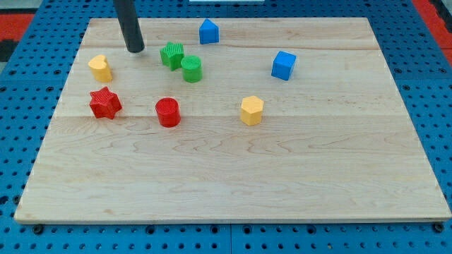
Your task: Push the green star into the green circle
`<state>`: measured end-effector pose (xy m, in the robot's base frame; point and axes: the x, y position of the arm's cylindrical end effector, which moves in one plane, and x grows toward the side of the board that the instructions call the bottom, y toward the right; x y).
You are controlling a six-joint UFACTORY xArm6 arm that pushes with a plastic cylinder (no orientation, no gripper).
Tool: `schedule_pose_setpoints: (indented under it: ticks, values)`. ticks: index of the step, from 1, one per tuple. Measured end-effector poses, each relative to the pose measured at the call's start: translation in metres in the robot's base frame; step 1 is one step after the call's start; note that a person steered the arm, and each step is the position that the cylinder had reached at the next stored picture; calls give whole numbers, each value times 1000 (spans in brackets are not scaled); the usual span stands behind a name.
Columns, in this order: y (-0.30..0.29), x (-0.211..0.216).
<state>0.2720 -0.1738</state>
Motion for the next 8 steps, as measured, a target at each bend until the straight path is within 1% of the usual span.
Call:
schedule_pose_setpoints:
  ticks: [1, 2, 3, 4, 5, 6, 7, 8]
  values:
    - [68, 25]
    - [90, 53]
    - [85, 32]
    - [89, -6]
    - [104, 36]
    - [105, 84]
    - [111, 123]
    - [130, 160]
